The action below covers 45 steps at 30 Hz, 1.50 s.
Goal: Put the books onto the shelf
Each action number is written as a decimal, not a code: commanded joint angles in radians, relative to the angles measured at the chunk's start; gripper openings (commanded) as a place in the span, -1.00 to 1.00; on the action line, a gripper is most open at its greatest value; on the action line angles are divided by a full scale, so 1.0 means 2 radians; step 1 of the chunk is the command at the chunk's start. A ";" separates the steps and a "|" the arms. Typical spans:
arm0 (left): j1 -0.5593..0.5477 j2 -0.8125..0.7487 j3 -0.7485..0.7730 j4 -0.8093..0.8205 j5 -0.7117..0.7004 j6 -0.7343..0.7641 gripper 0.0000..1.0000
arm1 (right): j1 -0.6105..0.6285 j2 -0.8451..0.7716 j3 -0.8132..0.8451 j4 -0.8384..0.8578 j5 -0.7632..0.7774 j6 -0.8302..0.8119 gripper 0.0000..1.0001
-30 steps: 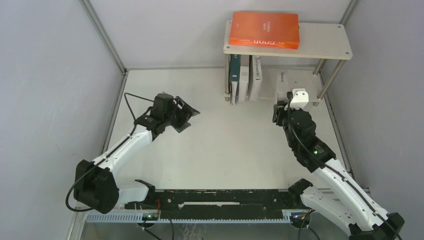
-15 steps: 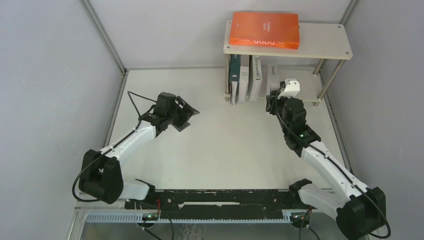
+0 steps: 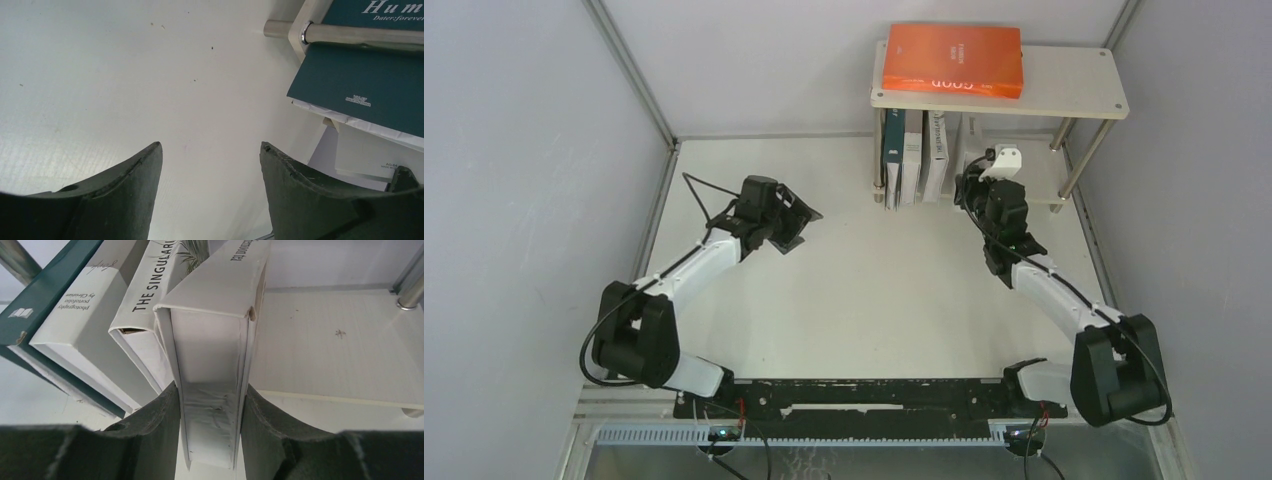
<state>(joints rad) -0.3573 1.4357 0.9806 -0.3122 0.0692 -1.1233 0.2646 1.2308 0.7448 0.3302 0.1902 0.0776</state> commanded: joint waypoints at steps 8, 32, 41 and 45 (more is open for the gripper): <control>0.005 0.032 0.050 0.031 -0.009 -0.001 0.50 | -0.013 0.088 0.021 0.074 -0.031 0.019 -0.20; 0.004 0.069 0.043 0.106 0.000 -0.042 0.50 | -0.028 0.177 0.094 0.038 -0.048 -0.062 -0.11; 0.004 0.087 0.045 0.135 0.000 -0.050 0.50 | -0.027 0.183 0.095 0.034 -0.096 -0.073 -0.07; 0.005 0.097 0.045 0.152 0.001 -0.054 0.49 | -0.022 0.180 0.095 0.029 -0.115 -0.079 -0.05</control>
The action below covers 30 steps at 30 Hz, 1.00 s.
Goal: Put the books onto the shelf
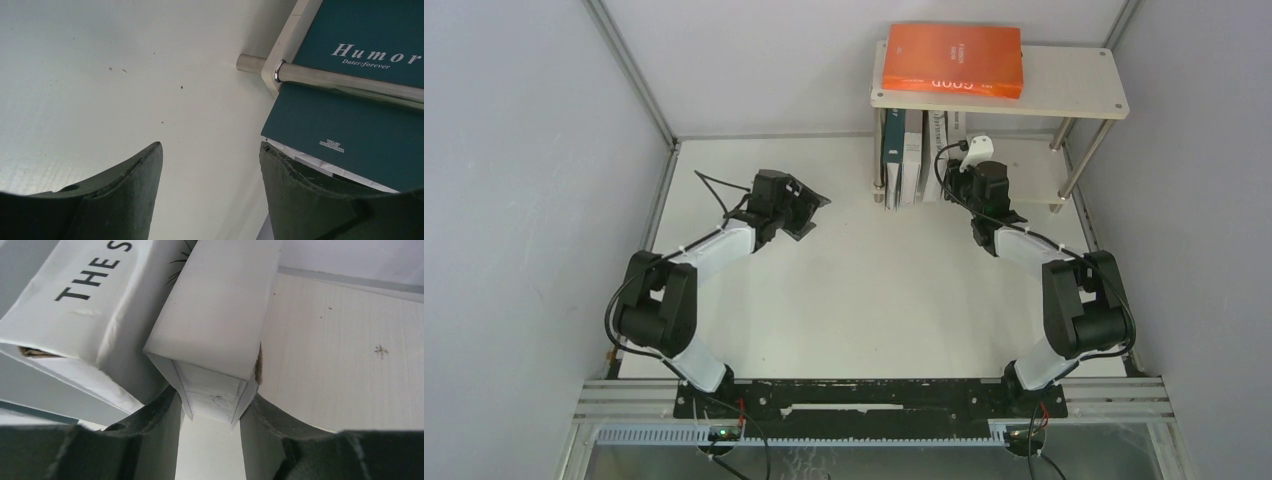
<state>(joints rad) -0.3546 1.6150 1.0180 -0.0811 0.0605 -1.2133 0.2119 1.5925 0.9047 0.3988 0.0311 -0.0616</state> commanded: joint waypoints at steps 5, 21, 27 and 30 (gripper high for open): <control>0.002 0.019 0.019 0.067 0.007 -0.018 0.49 | 0.007 0.002 0.014 -0.012 -0.041 -0.011 -0.02; -0.001 0.013 0.009 0.082 0.002 -0.017 0.49 | 0.007 -0.016 0.000 -0.017 0.003 0.020 0.70; -0.004 0.002 0.009 0.068 -0.002 -0.012 0.49 | 0.008 -0.041 -0.015 -0.018 0.012 0.028 0.71; -0.007 -0.002 0.009 0.061 -0.003 -0.011 0.49 | 0.010 -0.056 -0.022 -0.022 0.016 0.029 0.71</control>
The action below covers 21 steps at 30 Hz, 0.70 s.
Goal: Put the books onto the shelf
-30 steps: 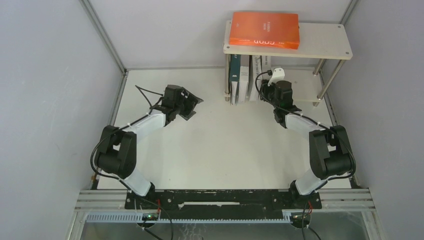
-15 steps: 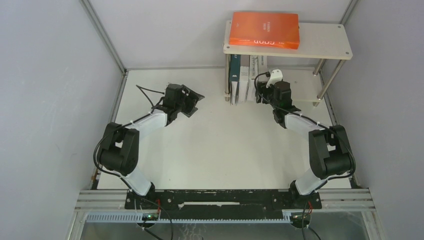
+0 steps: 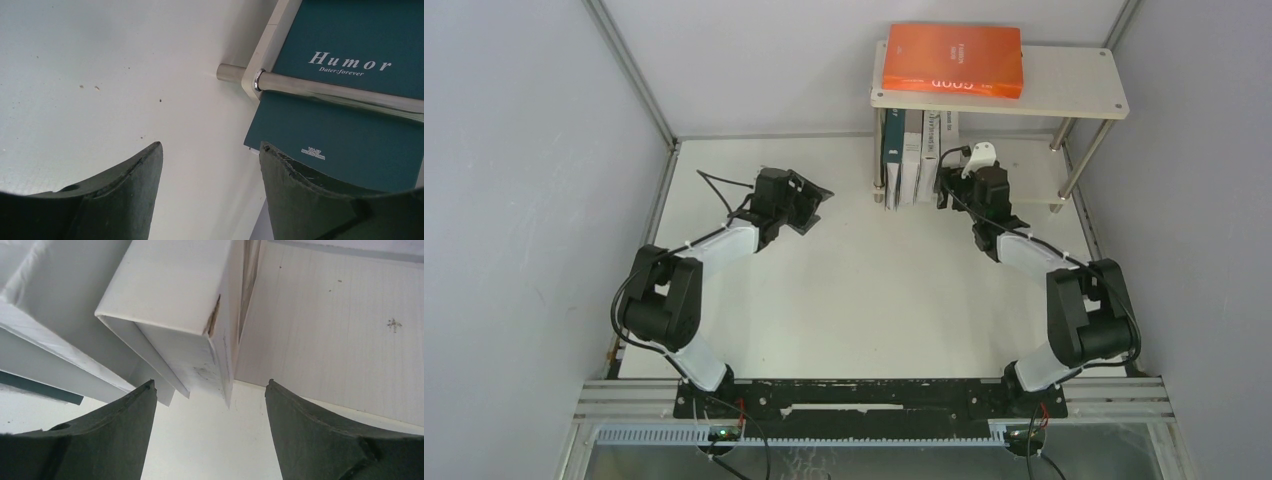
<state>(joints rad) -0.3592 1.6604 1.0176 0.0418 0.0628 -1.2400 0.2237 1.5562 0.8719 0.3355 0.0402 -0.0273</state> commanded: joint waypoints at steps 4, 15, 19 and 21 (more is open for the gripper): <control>-0.010 -0.032 0.008 -0.010 -0.008 0.003 0.49 | 0.012 -0.061 -0.018 0.000 0.017 0.021 0.71; -0.031 -0.070 -0.009 -0.045 -0.028 0.001 0.50 | 0.030 -0.145 -0.067 -0.040 0.039 0.034 0.73; -0.044 -0.094 -0.025 -0.057 -0.041 0.001 0.50 | 0.037 -0.186 -0.079 -0.073 0.046 0.044 0.74; -0.049 -0.110 -0.035 -0.064 -0.050 0.003 0.50 | 0.042 -0.205 -0.080 -0.097 0.048 0.050 0.76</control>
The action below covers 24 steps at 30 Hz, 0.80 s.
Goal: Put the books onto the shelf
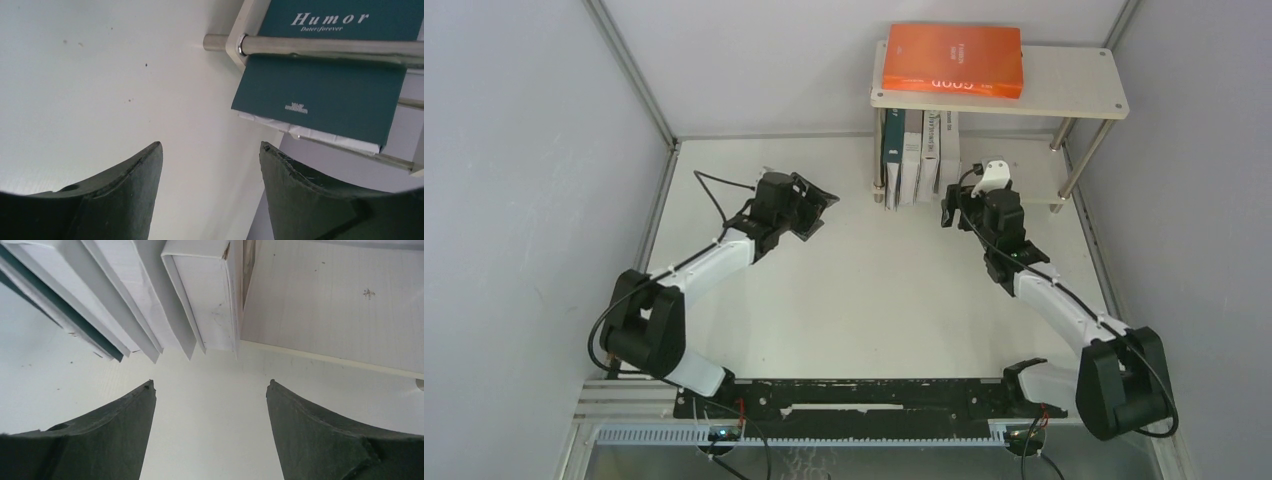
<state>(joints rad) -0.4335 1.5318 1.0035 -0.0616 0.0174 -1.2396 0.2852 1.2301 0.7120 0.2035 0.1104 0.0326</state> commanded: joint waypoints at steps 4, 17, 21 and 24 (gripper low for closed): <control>-0.024 -0.085 -0.043 -0.033 -0.042 0.020 0.51 | 0.022 -0.085 0.005 -0.085 0.015 0.043 0.79; -0.061 -0.190 -0.074 -0.116 -0.148 0.136 0.64 | 0.059 -0.115 0.057 -0.310 0.118 0.157 0.99; -0.074 -0.228 -0.078 -0.120 -0.220 0.182 0.67 | 0.063 -0.126 0.061 -0.355 0.155 0.171 0.99; -0.087 -0.270 -0.093 -0.095 -0.265 0.239 0.99 | 0.061 -0.150 0.061 -0.368 0.167 0.166 0.99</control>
<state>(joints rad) -0.5819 1.0836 0.8555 -0.3073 -0.3573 -0.9157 0.4019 0.9871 0.7887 -0.4847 0.3775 0.3389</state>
